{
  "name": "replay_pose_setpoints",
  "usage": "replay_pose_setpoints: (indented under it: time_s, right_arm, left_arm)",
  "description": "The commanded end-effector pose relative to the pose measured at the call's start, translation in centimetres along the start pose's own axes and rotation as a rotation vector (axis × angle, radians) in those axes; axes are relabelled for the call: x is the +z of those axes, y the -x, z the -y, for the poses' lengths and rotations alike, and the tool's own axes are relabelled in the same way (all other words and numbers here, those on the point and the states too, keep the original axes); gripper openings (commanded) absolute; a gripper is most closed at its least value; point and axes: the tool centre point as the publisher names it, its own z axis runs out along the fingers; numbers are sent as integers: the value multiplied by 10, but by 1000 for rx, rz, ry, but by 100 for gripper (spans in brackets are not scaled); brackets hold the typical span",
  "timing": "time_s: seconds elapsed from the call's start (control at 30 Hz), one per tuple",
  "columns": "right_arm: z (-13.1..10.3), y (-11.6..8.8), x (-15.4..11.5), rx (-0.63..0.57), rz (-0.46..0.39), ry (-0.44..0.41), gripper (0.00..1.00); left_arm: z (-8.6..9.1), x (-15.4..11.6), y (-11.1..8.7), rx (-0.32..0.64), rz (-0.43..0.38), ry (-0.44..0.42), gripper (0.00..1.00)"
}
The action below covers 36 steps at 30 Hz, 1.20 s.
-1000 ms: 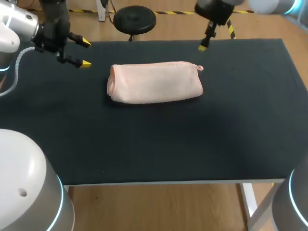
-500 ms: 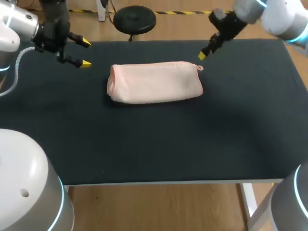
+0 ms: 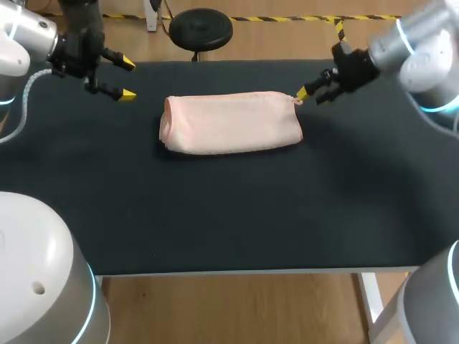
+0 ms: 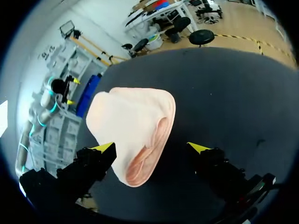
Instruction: Fold the towel
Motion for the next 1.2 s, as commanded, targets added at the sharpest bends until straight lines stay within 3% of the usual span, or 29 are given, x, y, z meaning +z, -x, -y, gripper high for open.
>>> replay_pose_setpoints:
  time_s: [0.03,0.67,1.03,1.2]
  right_arm:
    - [7,6,7,563,-288,306,100]
    - [21,2,27,575,-224,187,100]
    - [14,-6,26,529,-204,157,100]
    - [9,-4,30,501,-176,99,100]
  left_arm:
    - [-1,1,0,3,2,-4,100]
    - [-1,1,0,3,2,-4,100]
    - [-1,1,0,3,2,-4,100]
    - [-1,1,0,3,2,-4,100]
